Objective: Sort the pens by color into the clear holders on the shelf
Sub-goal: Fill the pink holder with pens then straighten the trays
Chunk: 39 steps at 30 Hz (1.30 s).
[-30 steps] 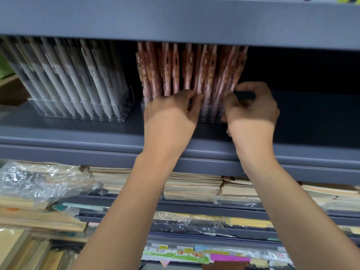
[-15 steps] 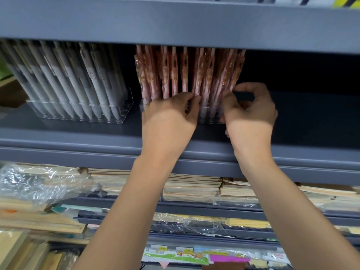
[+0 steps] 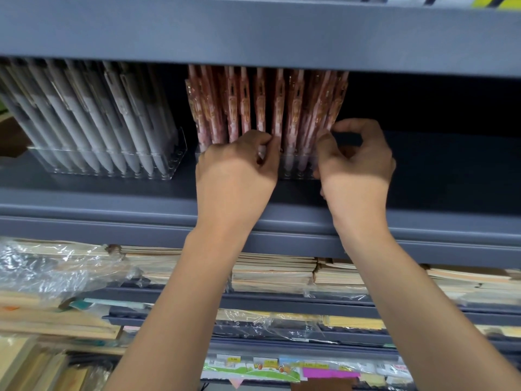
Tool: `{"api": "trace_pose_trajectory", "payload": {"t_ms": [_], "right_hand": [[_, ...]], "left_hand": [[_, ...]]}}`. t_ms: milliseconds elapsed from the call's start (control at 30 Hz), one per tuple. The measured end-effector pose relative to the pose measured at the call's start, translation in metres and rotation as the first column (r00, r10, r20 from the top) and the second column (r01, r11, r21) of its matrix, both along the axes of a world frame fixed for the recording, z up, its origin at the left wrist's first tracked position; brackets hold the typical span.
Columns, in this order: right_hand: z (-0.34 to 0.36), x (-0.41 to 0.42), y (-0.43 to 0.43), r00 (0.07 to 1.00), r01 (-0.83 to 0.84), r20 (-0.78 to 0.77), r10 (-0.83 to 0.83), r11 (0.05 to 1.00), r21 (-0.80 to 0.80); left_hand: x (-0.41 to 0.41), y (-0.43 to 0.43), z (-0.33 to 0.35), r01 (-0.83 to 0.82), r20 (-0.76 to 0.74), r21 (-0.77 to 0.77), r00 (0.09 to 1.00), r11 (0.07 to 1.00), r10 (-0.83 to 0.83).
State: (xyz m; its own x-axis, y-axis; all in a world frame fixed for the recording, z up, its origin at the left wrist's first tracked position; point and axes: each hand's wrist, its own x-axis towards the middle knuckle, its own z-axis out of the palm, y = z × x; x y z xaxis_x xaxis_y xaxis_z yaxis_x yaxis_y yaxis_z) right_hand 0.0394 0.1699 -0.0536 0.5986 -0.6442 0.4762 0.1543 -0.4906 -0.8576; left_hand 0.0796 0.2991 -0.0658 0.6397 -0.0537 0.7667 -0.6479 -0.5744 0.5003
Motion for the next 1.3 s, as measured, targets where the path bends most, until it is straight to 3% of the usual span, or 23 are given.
{"api": "trace_pose_trajectory", "payload": {"t_ms": [400, 700, 900, 1000, 1100, 1167, 1233, 1300], "right_hand": [[0.000, 0.001, 0.001, 1.000, 0.006, 0.021, -0.007, 1.000, 0.018], [0.000, -0.001, 0.000, 0.999, -0.005, 0.050, 0.003, 0.999, 0.049], [0.007, -0.009, 0.001, 0.991, 0.029, 0.129, -0.041, 0.995, 0.093], [0.011, -0.018, 0.007, 0.980, 0.026, 0.193, -0.044, 0.995, 0.096], [0.005, -0.031, 0.020, 0.996, -0.045, 0.082, 0.047, 0.999, -0.031], [-0.001, -0.038, 0.034, 0.990, -0.136, -0.075, 0.121, 0.957, -0.258], [-0.004, -0.040, 0.055, 0.947, -0.292, -0.260, 0.186, 0.836, -0.464], [-0.006, -0.034, 0.078, 0.874, -0.463, -0.415, 0.253, 0.690, -0.556]], "left_hand": [[-0.004, 0.000, 0.002, -0.042, 0.089, -0.074, 0.995, 0.996, 0.049], [-0.009, -0.001, 0.005, -0.057, 0.075, -0.114, 0.995, 0.992, 0.065], [-0.033, 0.023, 0.015, 0.080, -0.044, -0.287, 0.994, 0.955, -0.096], [-0.046, 0.058, 0.017, 0.119, -0.041, -0.233, 0.990, 0.965, -0.132], [-0.048, 0.104, 0.016, 0.108, -0.072, -0.129, 0.990, 0.986, -0.118], [-0.045, 0.138, 0.010, 0.077, -0.122, -0.025, 0.989, 0.997, -0.079], [-0.039, 0.171, 0.001, 0.030, -0.180, 0.094, 0.984, 0.995, -0.013], [-0.032, 0.200, -0.007, 0.019, -0.215, 0.195, 0.976, 0.981, 0.024]]}}
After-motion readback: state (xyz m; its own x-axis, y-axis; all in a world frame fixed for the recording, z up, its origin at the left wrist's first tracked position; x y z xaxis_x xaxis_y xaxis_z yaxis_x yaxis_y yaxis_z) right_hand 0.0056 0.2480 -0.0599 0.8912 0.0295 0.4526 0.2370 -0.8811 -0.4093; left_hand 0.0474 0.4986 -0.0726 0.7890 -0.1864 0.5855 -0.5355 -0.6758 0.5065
